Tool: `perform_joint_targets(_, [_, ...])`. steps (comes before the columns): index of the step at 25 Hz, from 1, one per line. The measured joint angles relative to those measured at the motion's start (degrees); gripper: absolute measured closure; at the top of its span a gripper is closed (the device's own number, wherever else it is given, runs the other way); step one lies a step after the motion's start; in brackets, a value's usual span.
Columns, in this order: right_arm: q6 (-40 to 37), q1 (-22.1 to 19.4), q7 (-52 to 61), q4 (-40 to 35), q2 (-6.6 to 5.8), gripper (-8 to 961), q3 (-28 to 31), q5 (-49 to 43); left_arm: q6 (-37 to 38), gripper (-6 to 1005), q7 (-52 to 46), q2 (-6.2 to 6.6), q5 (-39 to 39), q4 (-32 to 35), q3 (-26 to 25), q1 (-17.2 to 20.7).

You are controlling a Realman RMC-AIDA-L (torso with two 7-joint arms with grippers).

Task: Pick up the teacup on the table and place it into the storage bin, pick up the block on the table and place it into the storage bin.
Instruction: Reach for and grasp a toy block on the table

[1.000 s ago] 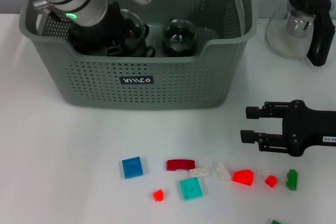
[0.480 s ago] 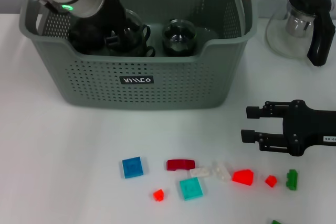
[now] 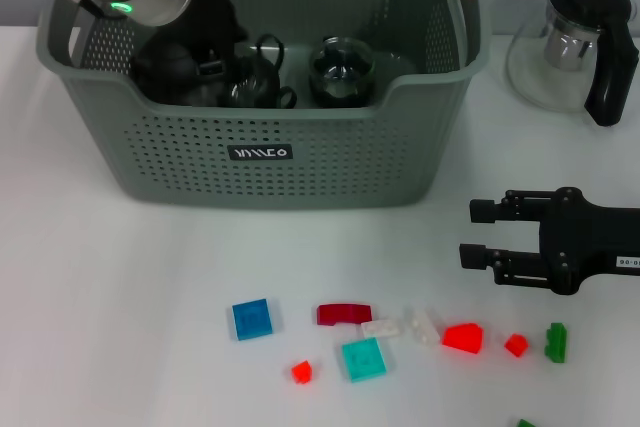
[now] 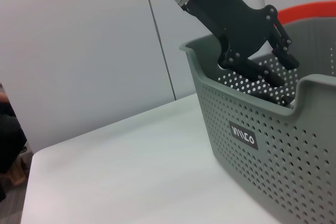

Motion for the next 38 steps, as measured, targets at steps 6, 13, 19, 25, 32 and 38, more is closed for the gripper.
perform_joint_targets(6, [-0.01,0.03,0.11,0.00,-0.10,300,0.00,0.01,0.24,641,0.12,-0.44,-4.13,3.81,-3.67,0.60])
perform_joint_targets(13, [0.01,0.02,0.05,-0.01,-0.09,300,0.02,0.01,4.41,628,0.57,0.67,-38.35,6.20,-24.40,4.68])
perform_joint_targets(19, [0.01,0.02,0.04,-0.01,0.08,300,0.69,-0.01,14.68,618,1.21,7.34,-73.38,-17.61,-33.35,9.87])
perform_joint_targets(25, [0.00,0.05,0.00,-0.01,0.11,301,1.41,-0.01,28.12,607,6.46,7.87,-77.82,-27.02,-39.49,12.50])
perform_joint_targets(32, [-0.64,-0.23,-0.09,0.00,0.40,301,2.26,0.03,39.62,256,16.32,4.81,-72.02,-23.39,-37.01,19.68])
perform_joint_targets(38, [-0.82,-0.27,0.28,0.00,0.48,301,2.29,-0.23,39.61,97,20.93,2.53,-54.94,-17.55,-33.25,23.98])
